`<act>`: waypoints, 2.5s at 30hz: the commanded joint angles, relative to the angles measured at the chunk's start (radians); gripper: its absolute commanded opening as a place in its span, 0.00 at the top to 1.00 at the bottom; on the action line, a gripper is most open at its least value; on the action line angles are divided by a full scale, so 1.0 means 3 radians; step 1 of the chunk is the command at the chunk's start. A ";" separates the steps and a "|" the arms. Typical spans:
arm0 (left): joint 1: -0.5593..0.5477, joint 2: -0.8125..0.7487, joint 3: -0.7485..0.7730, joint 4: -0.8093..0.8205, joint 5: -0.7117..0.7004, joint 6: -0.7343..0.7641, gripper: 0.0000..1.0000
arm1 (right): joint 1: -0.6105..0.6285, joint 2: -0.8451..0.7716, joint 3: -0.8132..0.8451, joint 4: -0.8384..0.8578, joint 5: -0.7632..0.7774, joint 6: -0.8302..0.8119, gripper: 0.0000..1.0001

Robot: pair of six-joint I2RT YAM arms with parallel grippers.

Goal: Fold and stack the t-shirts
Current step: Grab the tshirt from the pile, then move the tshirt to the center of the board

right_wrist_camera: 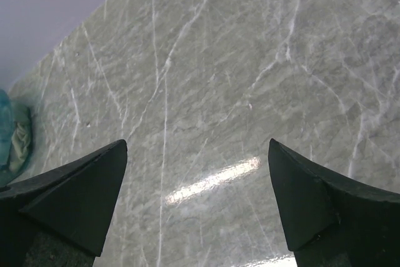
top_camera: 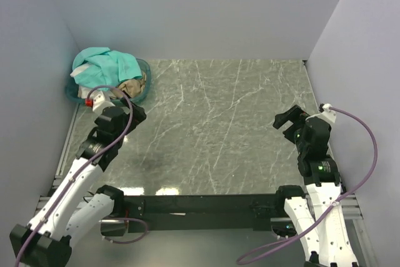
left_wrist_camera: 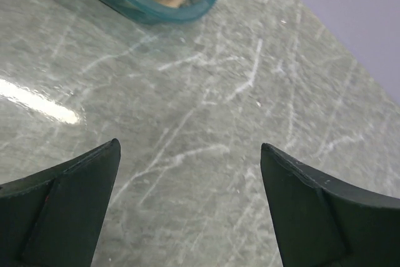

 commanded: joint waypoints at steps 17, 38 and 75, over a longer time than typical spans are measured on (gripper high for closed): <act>0.1032 0.2240 0.1959 0.0158 -0.0346 0.0369 0.00 | -0.0015 -0.0064 -0.0186 0.0478 -0.0296 -0.0264 0.00; 0.1355 0.4414 0.4196 -0.0932 -0.0643 0.0553 0.50 | -0.0015 -0.0135 -0.0243 0.0570 -0.0235 -0.0325 0.02; -0.0146 0.1423 0.3210 0.0857 0.1545 0.0921 0.99 | -0.0015 -0.0452 -0.0278 0.0596 -0.0486 -0.0321 0.03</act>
